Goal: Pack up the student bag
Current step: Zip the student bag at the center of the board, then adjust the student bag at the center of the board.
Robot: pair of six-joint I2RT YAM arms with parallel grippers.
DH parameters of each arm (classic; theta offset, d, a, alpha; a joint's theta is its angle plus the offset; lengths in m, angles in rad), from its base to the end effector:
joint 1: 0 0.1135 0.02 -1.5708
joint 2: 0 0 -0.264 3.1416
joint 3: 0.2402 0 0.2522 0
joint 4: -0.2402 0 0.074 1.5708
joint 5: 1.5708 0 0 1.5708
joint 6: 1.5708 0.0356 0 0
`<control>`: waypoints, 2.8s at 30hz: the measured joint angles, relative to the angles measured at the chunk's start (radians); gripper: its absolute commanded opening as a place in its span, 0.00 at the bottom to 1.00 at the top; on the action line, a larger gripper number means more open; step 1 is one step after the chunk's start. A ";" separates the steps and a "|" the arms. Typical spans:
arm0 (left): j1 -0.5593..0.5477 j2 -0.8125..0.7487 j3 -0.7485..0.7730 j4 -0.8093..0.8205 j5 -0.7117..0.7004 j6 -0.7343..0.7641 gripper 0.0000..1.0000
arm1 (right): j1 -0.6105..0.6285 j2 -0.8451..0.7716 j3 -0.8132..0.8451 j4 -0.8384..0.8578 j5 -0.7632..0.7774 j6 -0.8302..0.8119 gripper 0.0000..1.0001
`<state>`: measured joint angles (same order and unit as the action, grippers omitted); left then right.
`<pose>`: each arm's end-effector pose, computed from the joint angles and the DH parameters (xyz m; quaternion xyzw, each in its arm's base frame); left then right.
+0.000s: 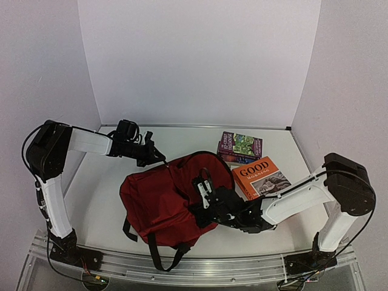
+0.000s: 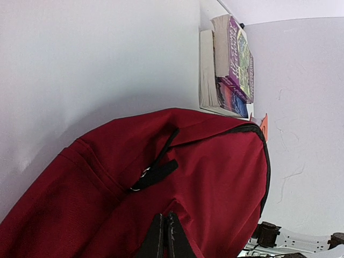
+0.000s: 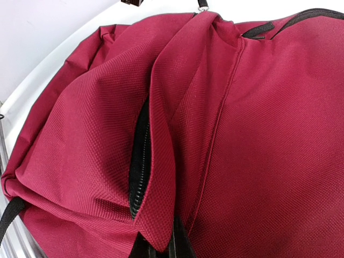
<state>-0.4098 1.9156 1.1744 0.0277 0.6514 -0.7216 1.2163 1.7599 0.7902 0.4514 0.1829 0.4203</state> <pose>0.3654 -0.1823 0.1739 -0.0024 0.8719 -0.4568 0.1765 0.1284 0.3282 0.1507 -0.2914 0.8116 0.3112 0.3995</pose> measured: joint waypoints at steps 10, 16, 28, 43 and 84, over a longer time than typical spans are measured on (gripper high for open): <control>0.004 0.042 0.002 0.006 -0.004 -0.019 0.01 | 0.000 -0.021 0.000 -0.019 0.003 0.014 0.03; 0.019 0.042 0.025 -0.026 -0.051 0.009 0.43 | 0.007 -0.079 0.027 -0.131 0.026 0.036 0.60; 0.054 -0.375 -0.094 -0.261 -0.227 0.030 0.87 | -0.055 -0.204 0.232 -0.440 0.178 0.053 0.98; 0.051 -0.602 -0.421 -0.514 -0.363 -0.082 0.94 | -0.336 -0.286 0.141 -0.613 0.055 0.142 0.88; -0.264 -0.687 -0.374 -0.465 -0.420 -0.052 0.97 | -0.419 0.394 0.947 -0.547 -0.051 -0.096 0.98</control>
<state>-0.6736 1.2288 0.8002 -0.4370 0.2315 -0.7732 0.7969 2.1542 1.7376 -0.0955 0.1315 0.3240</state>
